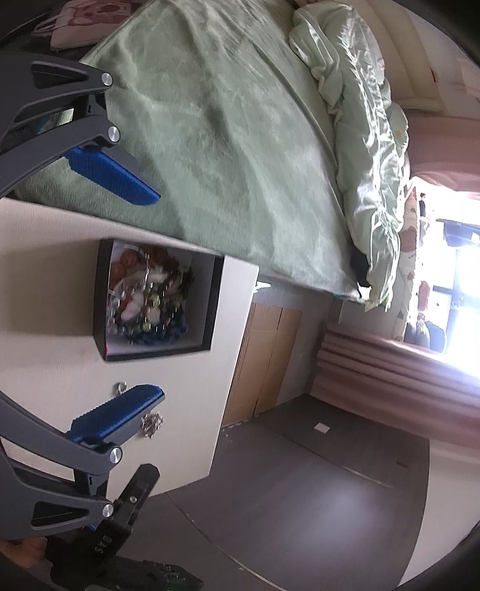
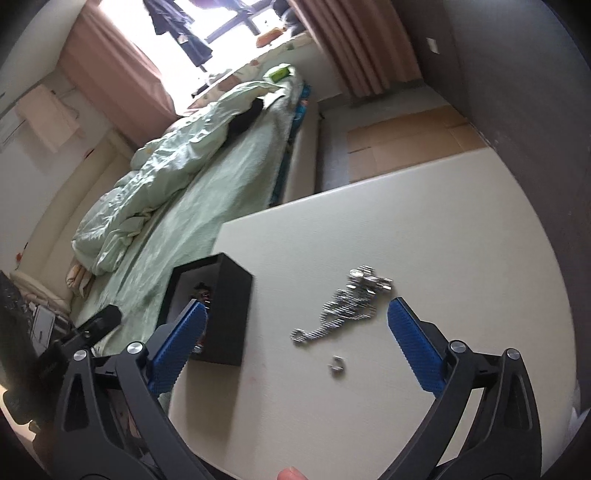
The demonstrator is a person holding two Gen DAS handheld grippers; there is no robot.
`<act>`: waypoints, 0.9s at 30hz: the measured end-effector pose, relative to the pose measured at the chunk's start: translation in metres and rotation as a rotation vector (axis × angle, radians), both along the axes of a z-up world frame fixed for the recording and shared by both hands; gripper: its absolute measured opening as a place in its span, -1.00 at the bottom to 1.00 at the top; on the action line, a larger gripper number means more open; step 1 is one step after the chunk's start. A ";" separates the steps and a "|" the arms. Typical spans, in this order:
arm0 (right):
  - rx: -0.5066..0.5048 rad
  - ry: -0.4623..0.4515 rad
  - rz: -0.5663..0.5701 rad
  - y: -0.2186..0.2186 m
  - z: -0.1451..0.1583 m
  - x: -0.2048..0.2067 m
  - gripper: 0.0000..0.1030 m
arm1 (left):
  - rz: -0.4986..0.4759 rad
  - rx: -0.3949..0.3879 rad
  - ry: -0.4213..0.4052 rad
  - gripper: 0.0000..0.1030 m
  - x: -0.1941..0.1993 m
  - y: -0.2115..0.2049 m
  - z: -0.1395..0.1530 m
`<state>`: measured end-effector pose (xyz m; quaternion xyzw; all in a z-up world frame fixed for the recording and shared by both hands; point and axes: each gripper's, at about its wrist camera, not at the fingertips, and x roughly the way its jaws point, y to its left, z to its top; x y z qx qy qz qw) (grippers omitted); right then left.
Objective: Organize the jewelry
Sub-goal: 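Move the left tool to the silver chain and close on it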
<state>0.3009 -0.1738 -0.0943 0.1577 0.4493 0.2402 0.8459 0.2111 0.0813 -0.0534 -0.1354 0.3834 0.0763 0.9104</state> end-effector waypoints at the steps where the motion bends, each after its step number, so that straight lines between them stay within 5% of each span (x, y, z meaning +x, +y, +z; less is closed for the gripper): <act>1: -0.005 0.001 -0.008 -0.004 -0.001 0.000 0.91 | -0.009 -0.002 -0.004 0.83 0.000 -0.003 0.000; 17: 0.034 0.051 -0.170 -0.086 -0.010 0.007 0.90 | -0.222 0.029 0.004 0.83 0.026 -0.085 -0.003; 27: 0.070 0.111 -0.225 -0.108 -0.020 0.015 0.91 | -0.335 0.032 0.070 0.55 0.056 -0.126 -0.028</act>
